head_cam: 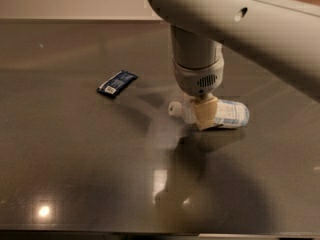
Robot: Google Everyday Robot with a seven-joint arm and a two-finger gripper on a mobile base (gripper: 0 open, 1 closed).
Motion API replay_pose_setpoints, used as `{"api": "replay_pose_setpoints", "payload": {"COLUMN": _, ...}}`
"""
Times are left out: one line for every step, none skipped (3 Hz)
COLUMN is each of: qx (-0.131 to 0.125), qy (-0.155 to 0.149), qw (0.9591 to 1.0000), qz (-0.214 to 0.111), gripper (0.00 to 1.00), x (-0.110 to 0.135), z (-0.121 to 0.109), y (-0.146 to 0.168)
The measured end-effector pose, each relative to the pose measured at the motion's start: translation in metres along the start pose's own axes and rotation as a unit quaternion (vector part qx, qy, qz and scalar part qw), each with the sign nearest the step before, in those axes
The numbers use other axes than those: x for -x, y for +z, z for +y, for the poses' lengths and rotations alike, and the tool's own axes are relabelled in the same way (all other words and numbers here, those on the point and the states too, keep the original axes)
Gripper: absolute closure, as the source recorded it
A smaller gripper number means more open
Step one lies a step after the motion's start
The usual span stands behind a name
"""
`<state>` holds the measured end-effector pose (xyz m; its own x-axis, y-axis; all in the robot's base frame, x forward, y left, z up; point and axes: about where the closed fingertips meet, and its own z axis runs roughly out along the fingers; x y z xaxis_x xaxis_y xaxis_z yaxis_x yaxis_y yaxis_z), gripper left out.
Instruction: Knock blue plastic bottle over
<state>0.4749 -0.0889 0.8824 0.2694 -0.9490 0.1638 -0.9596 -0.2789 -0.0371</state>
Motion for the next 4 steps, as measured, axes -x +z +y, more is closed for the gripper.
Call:
{"api": "replay_pose_setpoints", "payload": {"qx": 0.009, "qy": -0.020, "qw": 0.9996, "qz": 0.020, "gripper": 0.35, "x": 0.0007, "z": 0.0047, "y": 0.0125}}
{"api": "replay_pose_setpoints", "payload": {"qx": 0.017, "qy": -0.040, "qw": 0.9987, "qz": 0.025, "gripper": 0.12, "x": 0.0043, "z": 0.0102, "y": 0.0188}}
{"api": "replay_pose_setpoints", "payload": {"qx": 0.017, "qy": -0.053, "qw": 0.9982, "qz": 0.020, "gripper": 0.00, "x": 0.0083, "z": 0.0145, "y": 0.0206}}
{"api": "replay_pose_setpoints", "payload": {"qx": 0.017, "qy": -0.053, "qw": 0.9983, "qz": 0.020, "gripper": 0.00, "x": 0.0083, "z": 0.0145, "y": 0.0207}}
